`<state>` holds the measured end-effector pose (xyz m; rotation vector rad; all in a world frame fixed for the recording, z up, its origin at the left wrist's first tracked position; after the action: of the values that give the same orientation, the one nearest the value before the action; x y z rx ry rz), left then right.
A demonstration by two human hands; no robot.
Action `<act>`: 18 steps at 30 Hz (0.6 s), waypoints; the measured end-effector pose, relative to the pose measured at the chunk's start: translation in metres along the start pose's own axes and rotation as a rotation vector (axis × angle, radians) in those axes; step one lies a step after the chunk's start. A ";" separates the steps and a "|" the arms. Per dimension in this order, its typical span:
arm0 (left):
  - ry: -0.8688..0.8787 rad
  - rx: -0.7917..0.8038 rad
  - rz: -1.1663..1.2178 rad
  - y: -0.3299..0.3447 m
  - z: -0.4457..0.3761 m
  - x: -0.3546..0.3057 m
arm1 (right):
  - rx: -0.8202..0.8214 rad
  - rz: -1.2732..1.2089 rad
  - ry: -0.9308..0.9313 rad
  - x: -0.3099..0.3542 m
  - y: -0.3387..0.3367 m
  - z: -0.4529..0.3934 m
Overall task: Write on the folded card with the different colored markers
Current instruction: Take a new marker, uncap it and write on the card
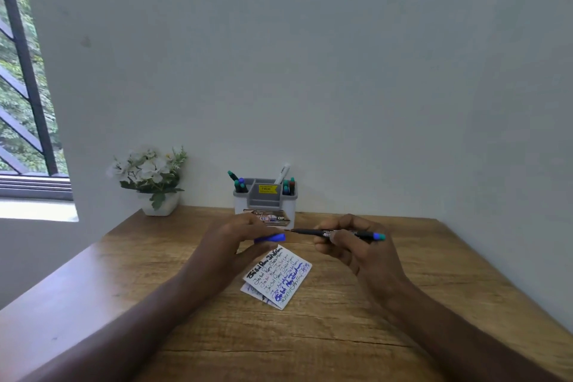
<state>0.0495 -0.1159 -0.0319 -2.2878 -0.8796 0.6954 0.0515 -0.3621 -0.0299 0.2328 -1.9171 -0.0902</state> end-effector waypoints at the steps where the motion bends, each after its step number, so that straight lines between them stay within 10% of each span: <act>1: -0.001 -0.003 -0.003 0.000 0.000 0.000 | 0.007 0.009 -0.002 0.001 0.000 0.000; 18: 0.081 0.021 -0.050 0.007 0.005 -0.012 | 0.122 0.323 -0.041 0.003 0.011 0.015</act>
<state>0.0422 -0.1273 -0.0371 -2.2510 -0.8839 0.5830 0.0354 -0.3527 -0.0308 0.0006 -1.9791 0.2397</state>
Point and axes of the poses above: each hand's wrist, its own z-axis away from the middle knuckle, its own y-axis out of the palm, x = y × z, the point moved 3 cm from there along -z, towards the middle knuckle, and after that the axes turned 1 degree about -x, right-handed, at the moved point
